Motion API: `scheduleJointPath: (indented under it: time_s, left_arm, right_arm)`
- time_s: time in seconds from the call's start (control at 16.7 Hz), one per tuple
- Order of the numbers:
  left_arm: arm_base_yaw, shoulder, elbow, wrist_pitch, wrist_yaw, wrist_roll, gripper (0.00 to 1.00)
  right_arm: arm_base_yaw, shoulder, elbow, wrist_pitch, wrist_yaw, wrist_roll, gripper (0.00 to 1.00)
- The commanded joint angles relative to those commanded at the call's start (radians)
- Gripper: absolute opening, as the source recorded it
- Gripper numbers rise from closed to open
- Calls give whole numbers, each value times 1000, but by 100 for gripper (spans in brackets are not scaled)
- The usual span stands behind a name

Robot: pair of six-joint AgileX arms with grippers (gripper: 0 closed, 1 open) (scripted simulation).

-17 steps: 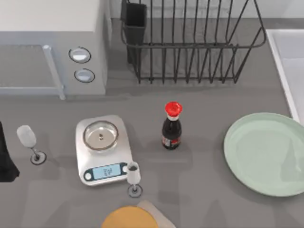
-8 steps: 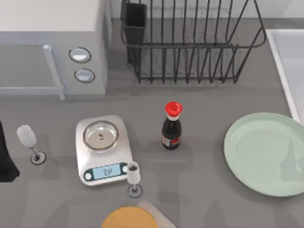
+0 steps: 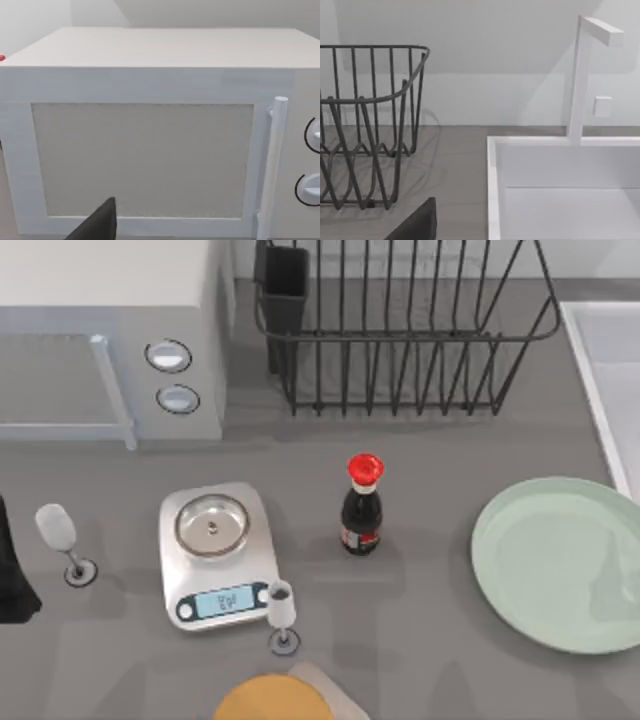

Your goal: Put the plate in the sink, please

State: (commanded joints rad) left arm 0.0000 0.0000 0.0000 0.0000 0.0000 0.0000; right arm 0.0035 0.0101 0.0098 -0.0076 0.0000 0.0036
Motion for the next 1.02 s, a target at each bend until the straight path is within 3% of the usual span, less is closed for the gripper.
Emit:
scheduleJointPath:
  time_s: [0.36,1.02]
  left_arm:
    - [0,0,0,0,0,0,100]
    - [0,0,0,0,0,0,100]
  right_arm:
    - [86,283,247,-189,0,89,100]
    - [367,1373,1060,-802,1,378,100]
